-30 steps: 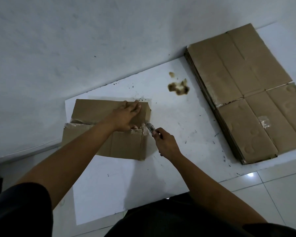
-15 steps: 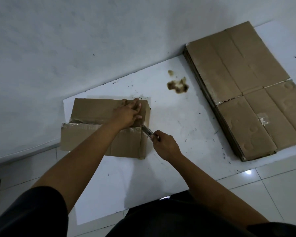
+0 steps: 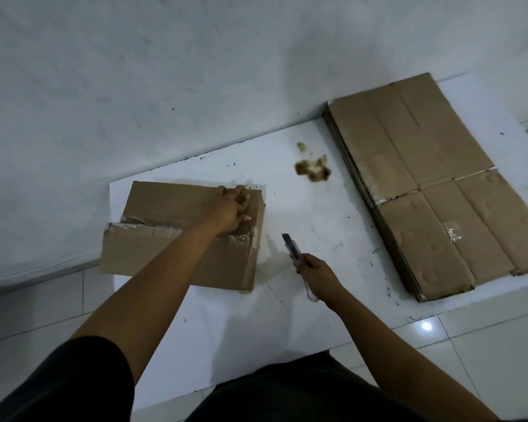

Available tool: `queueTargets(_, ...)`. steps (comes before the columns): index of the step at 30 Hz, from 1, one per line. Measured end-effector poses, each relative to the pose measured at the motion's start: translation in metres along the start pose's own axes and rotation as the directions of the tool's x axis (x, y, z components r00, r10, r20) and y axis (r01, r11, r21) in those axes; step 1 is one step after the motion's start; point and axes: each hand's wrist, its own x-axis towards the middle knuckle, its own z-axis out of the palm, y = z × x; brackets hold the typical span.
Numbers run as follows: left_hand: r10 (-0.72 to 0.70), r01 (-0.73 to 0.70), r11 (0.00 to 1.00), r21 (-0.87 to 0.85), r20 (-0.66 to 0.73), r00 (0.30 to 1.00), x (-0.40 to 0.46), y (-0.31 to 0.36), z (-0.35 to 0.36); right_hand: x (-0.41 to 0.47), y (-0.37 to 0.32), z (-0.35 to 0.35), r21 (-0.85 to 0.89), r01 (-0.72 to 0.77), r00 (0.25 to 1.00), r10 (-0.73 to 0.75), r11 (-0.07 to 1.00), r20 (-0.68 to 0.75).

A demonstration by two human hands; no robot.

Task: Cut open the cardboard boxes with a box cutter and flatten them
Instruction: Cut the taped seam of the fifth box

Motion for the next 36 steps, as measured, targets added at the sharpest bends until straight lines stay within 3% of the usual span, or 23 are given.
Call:
queueTargets(8, -0.060, 0.061, 0.998, -0.025, 0.025, 0.998, -0.001, 0.006, 0.005, 0.017, 0.010, 0.004, -0.227, 0.056, 0.993, -0.079, 0.972, -0.092)
queueTargets(13, -0.079, 0.080, 0.995, -0.067, 0.013, 0.997, -0.004, 0.007, 0.008, 0.013, 0.018, 0.011, -0.144, 0.038, 0.981, -0.064, 0.989, -0.184)
queueTargets(16, -0.064, 0.064, 0.996, -0.066, 0.000, 0.998, -0.003, 0.004, 0.015, 0.015, 0.027, 0.012, -0.316, 0.067, 0.935, -0.170, 0.946, -0.311)
queueTargets(18, -0.070, 0.069, 0.995, -0.074, -0.008, 0.998, -0.003, 0.002, 0.018, 0.014, 0.032, 0.007, -0.379, 0.072, 0.926, -0.203, 0.923, -0.319)
queueTargets(21, -0.072, 0.070, 0.994, -0.081, -0.014, 0.997, -0.004, 0.002, 0.018, 0.008, 0.036, -0.006, -0.411, 0.100, 0.952, -0.208, 0.906, -0.226)
queueTargets(28, -0.087, 0.086, 0.991, -0.099, -0.013, 0.996, -0.007, 0.006, 0.017, -0.006, 0.057, -0.034, -0.605, 0.278, 0.960, -0.194, 0.746, 0.202)
queueTargets(36, -0.090, 0.089, 0.992, -0.088, -0.007, 0.996, -0.012, 0.009, 0.013, 0.003, 0.044, -0.026, -0.577, 0.332, 0.942, -0.237, 0.746, 0.236)
